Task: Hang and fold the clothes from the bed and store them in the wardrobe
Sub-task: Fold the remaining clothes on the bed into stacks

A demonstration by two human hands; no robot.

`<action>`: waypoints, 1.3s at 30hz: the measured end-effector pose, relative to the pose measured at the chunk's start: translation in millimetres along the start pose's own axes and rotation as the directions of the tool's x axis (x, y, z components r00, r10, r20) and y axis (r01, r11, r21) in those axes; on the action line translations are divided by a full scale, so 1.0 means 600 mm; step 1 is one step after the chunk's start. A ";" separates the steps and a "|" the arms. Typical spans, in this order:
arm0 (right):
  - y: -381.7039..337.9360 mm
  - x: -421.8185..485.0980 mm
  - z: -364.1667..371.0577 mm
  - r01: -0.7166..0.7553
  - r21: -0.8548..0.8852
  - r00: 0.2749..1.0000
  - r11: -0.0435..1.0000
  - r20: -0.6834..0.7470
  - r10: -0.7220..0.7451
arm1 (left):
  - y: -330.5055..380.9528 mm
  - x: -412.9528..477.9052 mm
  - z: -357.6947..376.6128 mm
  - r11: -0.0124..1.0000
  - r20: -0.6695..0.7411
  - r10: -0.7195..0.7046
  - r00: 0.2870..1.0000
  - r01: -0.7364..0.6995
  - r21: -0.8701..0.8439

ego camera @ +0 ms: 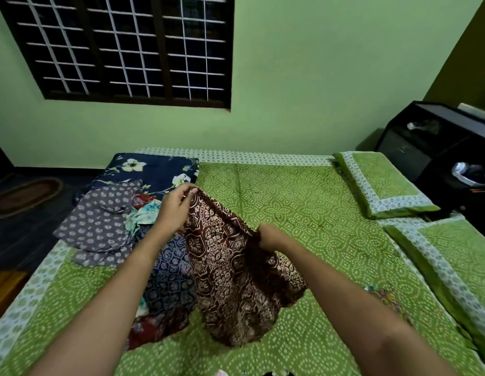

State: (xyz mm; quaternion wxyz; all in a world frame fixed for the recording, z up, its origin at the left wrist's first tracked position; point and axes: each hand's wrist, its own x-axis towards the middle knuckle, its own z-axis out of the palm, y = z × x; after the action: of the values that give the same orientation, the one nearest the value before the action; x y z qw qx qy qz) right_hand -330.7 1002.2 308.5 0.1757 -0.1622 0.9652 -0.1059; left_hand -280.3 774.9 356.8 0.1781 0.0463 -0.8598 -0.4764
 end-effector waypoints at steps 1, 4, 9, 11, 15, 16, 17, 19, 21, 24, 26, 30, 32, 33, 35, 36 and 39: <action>0.011 0.002 0.003 -0.038 -0.033 0.999 0.999 -0.019 0.038 | 0.001 0.002 0.000 1.000 -0.030 -0.009 1.000 0.008 -0.018; 0.037 0.003 0.004 -0.142 -0.072 0.989 0.987 -0.062 0.138 | 0.016 0.006 0.006 0.999 -0.049 0.048 0.998 -0.049 -0.013; 0.057 0.010 -0.018 -0.327 0.387 0.921 0.862 -0.077 0.383 | 0.023 0.012 0.002 0.990 -0.101 0.108 0.989 -0.097 0.101; 0.065 0.015 -0.026 -0.338 0.646 0.859 0.685 -0.086 0.505 | 0.012 0.013 -0.004 0.997 -0.140 0.056 0.989 -0.047 0.068; 0.082 0.039 -0.049 -0.202 0.772 0.810 0.603 -0.214 0.545 | 0.003 0.012 -0.018 0.999 -0.059 0.034 0.998 -0.032 0.035; 0.077 0.040 -0.061 -0.147 0.787 0.837 0.600 -0.224 0.499 | 0.007 0.011 -0.021 0.999 -0.029 0.041 0.999 -0.040 0.025; 0.066 0.033 -0.077 -0.065 0.782 0.878 0.620 -0.251 0.408 | 0.010 0.012 -0.026 0.999 -0.011 0.047 0.999 -0.046 0.022; 0.034 0.007 -0.109 0.162 0.758 0.958 0.632 -0.274 0.083 | 0.013 0.016 -0.037 0.998 0.024 0.057 0.998 -0.057 0.023; 0.000 -0.020 -0.136 0.329 0.784 0.939 0.527 -0.214 -0.268 | 0.012 0.018 -0.048 0.998 0.116 0.056 0.992 -0.060 0.027; -0.028 -0.028 -0.149 0.351 0.862 0.850 0.365 -0.130 -0.510 | 0.011 0.017 -0.056 0.998 0.274 0.049 0.960 -0.060 0.032; -0.038 -0.022 -0.146 0.323 0.896 0.838 0.305 -0.121 -0.533 | 0.016 0.015 -0.057 0.992 0.355 0.096 0.930 -0.118 0.041; -0.040 -0.007 -0.135 0.308 0.920 0.811 0.242 -0.121 -0.572 | 0.031 0.010 -0.051 0.981 0.580 0.096 0.809 -0.176 0.084; -0.035 0.005 -0.126 0.319 0.918 0.785 0.236 -0.116 -0.609 | 0.040 0.003 -0.045 0.982 0.633 0.070 0.771 -0.166 0.093; -0.031 0.011 -0.122 0.315 0.918 0.786 0.241 -0.109 -0.609 | 0.042 0.001 -0.040 0.983 0.615 0.059 0.787 -0.152 0.100; -0.026 0.009 -0.119 0.301 0.911 0.823 0.282 -0.099 -0.559 | 0.041 0.000 -0.033 0.986 0.549 0.032 0.835 -0.116 0.119; -0.027 0.004 -0.119 0.312 0.895 0.832 0.319 -0.095 -0.547 | 0.038 0.001 -0.030 0.986 0.531 0.030 0.847 -0.114 0.126; -0.041 -0.023 -0.133 0.426 0.634 0.850 0.646 -0.035 -0.526 | 0.031 0.003 -0.019 0.978 0.546 0.045 0.837 -0.149 0.148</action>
State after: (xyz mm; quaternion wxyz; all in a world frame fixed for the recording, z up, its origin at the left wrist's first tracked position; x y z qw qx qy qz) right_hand -341.4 995.9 392.3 0.2578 -0.3512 0.7815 -0.4465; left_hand -276.1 775.4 378.2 -0.0519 -0.1173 -0.9166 -0.3788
